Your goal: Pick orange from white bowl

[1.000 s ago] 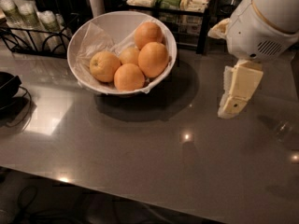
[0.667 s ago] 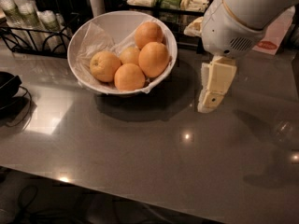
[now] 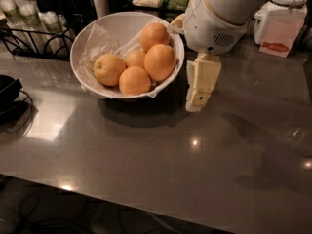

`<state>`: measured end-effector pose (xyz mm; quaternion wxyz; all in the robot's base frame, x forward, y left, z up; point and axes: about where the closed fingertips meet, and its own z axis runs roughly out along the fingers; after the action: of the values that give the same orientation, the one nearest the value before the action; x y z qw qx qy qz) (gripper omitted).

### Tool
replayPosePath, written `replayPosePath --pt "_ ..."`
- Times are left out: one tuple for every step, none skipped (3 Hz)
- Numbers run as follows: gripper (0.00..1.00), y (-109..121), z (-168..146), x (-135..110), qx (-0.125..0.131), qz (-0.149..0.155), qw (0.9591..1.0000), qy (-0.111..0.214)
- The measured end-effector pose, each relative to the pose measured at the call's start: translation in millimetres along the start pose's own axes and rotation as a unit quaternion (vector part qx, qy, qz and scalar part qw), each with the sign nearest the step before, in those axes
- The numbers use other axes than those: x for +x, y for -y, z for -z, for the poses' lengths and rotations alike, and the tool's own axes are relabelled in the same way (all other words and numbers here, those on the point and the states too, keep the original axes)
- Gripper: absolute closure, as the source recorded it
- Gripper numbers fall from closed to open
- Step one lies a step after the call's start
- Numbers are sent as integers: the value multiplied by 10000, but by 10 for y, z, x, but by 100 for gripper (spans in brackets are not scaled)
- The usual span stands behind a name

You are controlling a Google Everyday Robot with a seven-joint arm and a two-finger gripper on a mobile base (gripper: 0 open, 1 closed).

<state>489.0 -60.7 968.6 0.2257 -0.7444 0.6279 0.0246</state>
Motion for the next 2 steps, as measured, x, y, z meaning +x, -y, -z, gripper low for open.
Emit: replayPosePath --pt "0 116 -136 -147 31 135 9997 189" --pt "0 470 -492 -620 -43 395 9972 639"
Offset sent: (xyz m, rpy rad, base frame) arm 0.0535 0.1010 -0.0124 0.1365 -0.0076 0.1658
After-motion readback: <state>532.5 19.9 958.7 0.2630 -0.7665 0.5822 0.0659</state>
